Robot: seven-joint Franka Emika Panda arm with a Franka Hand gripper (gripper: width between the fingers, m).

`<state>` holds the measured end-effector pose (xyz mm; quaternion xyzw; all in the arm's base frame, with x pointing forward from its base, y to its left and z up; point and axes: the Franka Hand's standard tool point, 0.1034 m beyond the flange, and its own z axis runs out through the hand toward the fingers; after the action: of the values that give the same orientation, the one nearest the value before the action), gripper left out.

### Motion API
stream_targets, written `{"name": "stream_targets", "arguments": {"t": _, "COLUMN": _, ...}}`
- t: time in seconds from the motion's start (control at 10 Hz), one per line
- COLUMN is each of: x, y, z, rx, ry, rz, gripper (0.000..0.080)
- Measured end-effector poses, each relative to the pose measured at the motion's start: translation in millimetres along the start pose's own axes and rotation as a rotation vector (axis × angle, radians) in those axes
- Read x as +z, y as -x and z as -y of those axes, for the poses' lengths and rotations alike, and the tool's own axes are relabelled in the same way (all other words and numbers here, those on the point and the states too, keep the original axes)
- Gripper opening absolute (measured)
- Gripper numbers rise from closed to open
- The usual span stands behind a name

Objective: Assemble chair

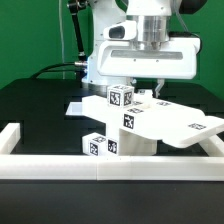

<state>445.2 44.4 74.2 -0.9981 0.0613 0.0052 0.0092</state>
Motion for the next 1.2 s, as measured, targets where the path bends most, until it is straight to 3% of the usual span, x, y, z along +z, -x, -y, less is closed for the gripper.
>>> {"name": "stream_targets", "arguments": {"t": 0.4, "x": -39.8, "y": -52.6, "z": -12.1, "rx": -0.011, "ry": -0.034, "rz": 0.000, "gripper": 0.0289}}
{"name": "stream_targets", "arguments": {"t": 0.9, "x": -39.4, "y": -54.2, "z": -12.5, "rx": -0.017, "ry": -0.029, "rz": -0.003, "gripper": 0.0289}}
{"name": "stream_targets", "arguments": {"t": 1.2, "x": -68.2, "y": -96.9, "z": -13.0, "rx": -0.078, "ry": -0.021, "rz": -0.031, "gripper": 0.0289}}
